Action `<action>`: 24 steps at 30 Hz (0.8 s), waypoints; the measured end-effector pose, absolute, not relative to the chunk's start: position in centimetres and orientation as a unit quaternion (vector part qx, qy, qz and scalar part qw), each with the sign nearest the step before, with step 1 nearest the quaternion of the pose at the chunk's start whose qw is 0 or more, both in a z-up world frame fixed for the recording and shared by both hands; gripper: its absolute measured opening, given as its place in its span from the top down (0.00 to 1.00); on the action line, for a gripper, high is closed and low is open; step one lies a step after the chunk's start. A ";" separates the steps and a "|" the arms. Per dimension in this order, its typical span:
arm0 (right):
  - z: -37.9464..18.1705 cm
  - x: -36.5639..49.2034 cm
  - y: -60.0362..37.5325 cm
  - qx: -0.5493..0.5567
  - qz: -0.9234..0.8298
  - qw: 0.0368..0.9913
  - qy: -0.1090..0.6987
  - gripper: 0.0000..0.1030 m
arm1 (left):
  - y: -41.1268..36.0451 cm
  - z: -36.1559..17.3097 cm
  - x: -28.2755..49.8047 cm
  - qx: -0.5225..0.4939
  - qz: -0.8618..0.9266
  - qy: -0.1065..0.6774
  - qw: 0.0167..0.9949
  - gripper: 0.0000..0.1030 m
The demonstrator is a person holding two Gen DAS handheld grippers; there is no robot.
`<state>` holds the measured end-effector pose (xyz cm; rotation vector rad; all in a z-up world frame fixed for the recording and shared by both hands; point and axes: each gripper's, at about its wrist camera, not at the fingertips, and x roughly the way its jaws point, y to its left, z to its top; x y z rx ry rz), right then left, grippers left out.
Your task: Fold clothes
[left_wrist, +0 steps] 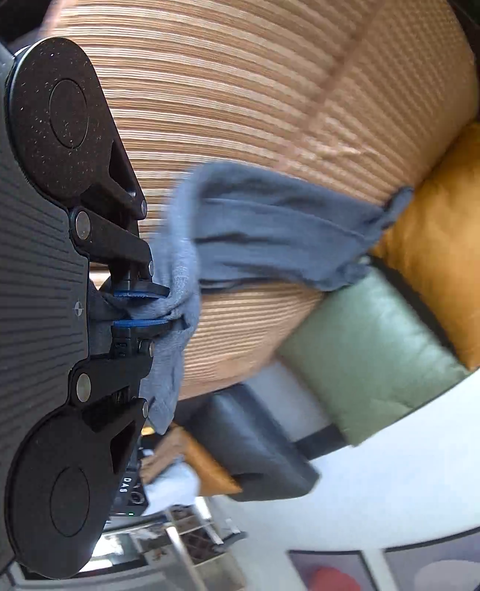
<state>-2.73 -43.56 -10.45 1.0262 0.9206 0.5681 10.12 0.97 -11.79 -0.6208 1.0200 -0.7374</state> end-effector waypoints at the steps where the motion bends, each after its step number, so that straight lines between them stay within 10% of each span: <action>1: -10.6 -0.2 -43.6 0.475 0.248 0.737 0.412 0.77 | 0.3 -11.9 12.2 -0.286 -0.323 0.459 0.776 0.70; 3: -12.2 4.8 -43.7 0.497 0.209 0.746 0.390 0.74 | -1.3 -13.0 16.7 -0.282 -0.283 0.453 0.797 0.56; 5: -14.3 8.6 -44.1 0.509 0.170 0.756 0.376 0.50 | -2.3 -15.2 20.7 -0.271 -0.236 0.473 0.804 0.53; 21: -14.2 8.2 -39.9 0.295 0.154 0.851 0.406 0.53 | -4.7 -16.5 17.3 -0.045 -0.322 0.436 0.839 0.48; 24: -15.6 8.1 -40.1 0.279 0.170 0.841 0.431 0.67 | -6.1 -18.2 16.8 -0.001 -0.318 0.440 0.840 0.48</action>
